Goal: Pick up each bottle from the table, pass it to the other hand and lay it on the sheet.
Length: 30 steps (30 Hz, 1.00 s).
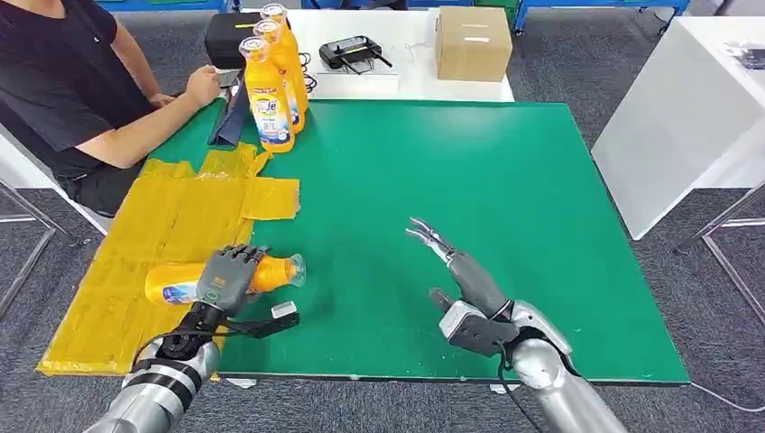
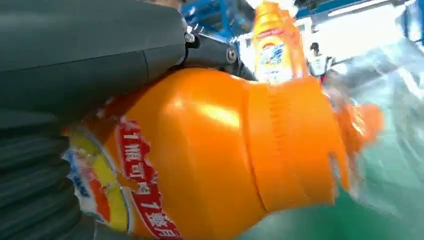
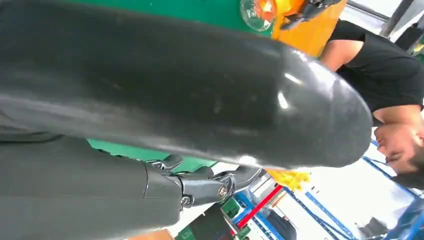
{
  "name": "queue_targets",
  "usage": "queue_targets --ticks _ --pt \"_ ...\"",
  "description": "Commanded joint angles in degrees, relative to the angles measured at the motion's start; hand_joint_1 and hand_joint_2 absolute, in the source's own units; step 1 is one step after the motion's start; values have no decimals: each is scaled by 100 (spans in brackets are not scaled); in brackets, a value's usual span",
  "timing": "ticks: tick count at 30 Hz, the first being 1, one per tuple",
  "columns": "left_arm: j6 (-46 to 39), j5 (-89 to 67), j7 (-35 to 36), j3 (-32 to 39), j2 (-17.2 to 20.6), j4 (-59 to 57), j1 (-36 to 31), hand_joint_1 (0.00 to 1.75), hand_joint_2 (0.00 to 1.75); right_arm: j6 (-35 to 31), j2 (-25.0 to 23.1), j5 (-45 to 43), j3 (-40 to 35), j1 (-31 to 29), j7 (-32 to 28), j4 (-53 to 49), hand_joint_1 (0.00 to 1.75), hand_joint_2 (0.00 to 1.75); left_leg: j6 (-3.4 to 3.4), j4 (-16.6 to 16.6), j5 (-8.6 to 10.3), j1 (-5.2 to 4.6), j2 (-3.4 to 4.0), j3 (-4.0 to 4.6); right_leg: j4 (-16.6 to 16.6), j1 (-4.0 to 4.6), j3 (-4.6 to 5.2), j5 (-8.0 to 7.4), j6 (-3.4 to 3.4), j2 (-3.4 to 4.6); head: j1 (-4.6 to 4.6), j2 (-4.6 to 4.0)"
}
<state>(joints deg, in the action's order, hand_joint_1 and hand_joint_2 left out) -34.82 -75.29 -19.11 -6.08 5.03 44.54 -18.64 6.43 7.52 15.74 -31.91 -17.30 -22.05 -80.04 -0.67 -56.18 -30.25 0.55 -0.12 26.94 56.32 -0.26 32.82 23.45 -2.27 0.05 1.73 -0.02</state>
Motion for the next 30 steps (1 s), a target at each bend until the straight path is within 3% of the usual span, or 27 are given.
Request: queue_targets --ticks 1,5,7,14,16,18,21,24,30 --pt "559 1677 -1238 267 -68 1438 779 0 0 -25 114 55 -15 -4 -29 205 0 0 0 9 -2 0 14 -9 -6 1 -2 -2 2 13 0 0" --pt "93 3089 -2089 556 -324 3065 1241 0 0 -44 97 59 -56 -5 -31 228 0 0 -1 -1 -1 3 2 2 -1 9 9 0 -1 -2 -2 0" --pt "127 3552 -2089 571 -252 3539 1365 0 0 -44 104 56 -82 17 -31 216 0 0 -2 -3 -5 6 8 3 -2 11 11 0 0 5 2 0" --pt "251 3515 -2089 656 -272 3604 1364 0 0 -41 114 55 -97 22 -32 208 0 0 0 2 -1 3 13 7 -4 5 15 0 1 3 0 0" --pt "88 4433 -2089 492 -132 3819 1338 0 0 -81 93 80 -72 67 -21 189 0 0 0 3 -2 4 11 6 -6 7 13 0 2 3 0 0" --pt "661 5483 -2089 778 -208 4126 1239 0 0 -249 39 199 -1 220 -55 107 0 0 0 1 -2 6 10 9 -7 8 14 -1 3 2 0 0" --pt "2784 6369 -1657 1574 -602 3911 753 0 0 -689 -326 601 385 733 -287 -184 0 0 3 -4 -1 12 -2 16 -5 15 16 1 6 -10 2 0" --pt "4264 6714 -2089 1421 -893 4457 966 0 0 -1027 -728 543 950 1279 -1013 -800 0 0 3 -5 1 5 -13 15 -3 14 21 3 3 -19 0 0" --pt "4724 6706 -2089 514 -1012 5232 1556 0 0 -1394 -948 728 1555 1942 -1368 -1761 0 0 -4 1 -8 3 -19 9 -4 12 10 13 -2 -20 0 0"
